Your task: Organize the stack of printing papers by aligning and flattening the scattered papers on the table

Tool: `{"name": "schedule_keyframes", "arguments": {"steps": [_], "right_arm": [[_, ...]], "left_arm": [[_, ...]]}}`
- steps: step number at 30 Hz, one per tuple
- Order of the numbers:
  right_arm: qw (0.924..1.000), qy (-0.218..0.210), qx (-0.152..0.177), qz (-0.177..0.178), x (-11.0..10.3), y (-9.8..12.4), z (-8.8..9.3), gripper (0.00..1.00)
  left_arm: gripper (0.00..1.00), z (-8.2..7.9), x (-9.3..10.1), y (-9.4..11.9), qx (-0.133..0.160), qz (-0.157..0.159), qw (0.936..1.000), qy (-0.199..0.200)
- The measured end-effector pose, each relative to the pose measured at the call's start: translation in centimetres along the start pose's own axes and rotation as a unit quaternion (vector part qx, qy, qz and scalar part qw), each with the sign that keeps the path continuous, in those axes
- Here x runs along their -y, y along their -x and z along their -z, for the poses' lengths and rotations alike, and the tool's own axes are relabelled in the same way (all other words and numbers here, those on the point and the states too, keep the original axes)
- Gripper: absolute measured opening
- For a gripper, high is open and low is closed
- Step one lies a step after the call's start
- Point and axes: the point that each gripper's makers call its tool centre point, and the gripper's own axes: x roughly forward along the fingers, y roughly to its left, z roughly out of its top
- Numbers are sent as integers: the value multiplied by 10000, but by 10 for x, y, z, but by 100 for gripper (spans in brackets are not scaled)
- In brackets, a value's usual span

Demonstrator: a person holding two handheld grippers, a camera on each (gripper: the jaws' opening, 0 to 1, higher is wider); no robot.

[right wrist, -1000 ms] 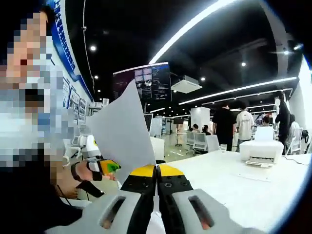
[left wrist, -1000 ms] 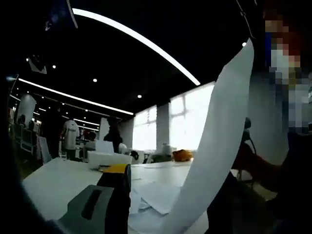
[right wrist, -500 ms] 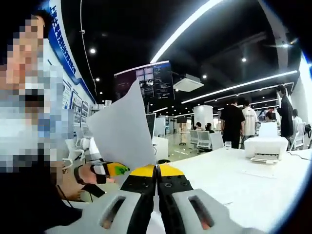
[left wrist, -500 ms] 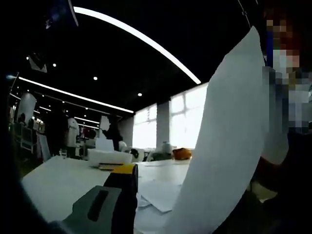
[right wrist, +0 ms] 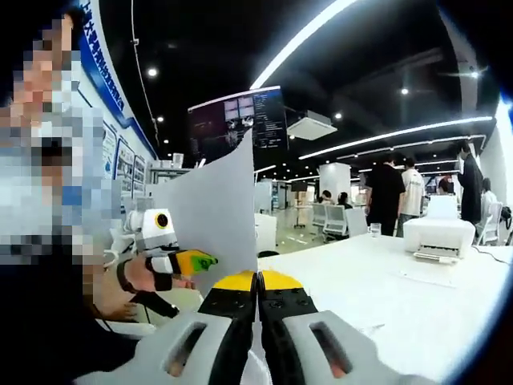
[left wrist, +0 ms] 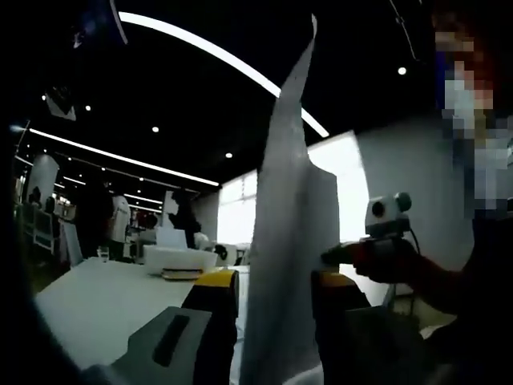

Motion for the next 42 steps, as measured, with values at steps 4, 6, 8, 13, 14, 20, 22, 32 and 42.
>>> {"name": "schedule_keyframes", "arguments": {"steps": [4, 6, 8, 13, 14, 20, 22, 32, 42], "right_arm": [[9999, -29, -95, -8, 1, 0, 5, 0], [9999, -14, -133, 15, 2, 0, 7, 0], [9999, -31, -159, 25, 3, 0, 9, 0], [9998, 11, -220, 24, 3, -1, 12, 0], [9997, 34, -241, 30, 3, -1, 13, 0], [9995, 29, -318, 27, 4, -2, 18, 0], [9995, 36, -326, 21, 4, -2, 18, 1], [9996, 99, -247, 39, 3, 1, 14, 4], [9997, 224, -30, -88, -3, 0, 4, 21]], "left_arm": [[38, 0, -1, 0, -9, -16, 10000, -9], [37, 0, -1, 0, -14, -37, 10000, -19], [36, 2, -3, 0, -57, -72, 10000, -5], [30, 10, -6, -1, -180, -86, 9998, 18], [30, 11, -7, -1, -199, -95, 9998, 35], [22, 14, -8, -1, -258, -115, 9996, 90], [17, 14, -7, -1, -266, -93, 9996, 81], [6, 6, -9, 2, -68, -121, 9999, 102], [6, 1, -10, 5, -26, -157, 9998, 121]]}}
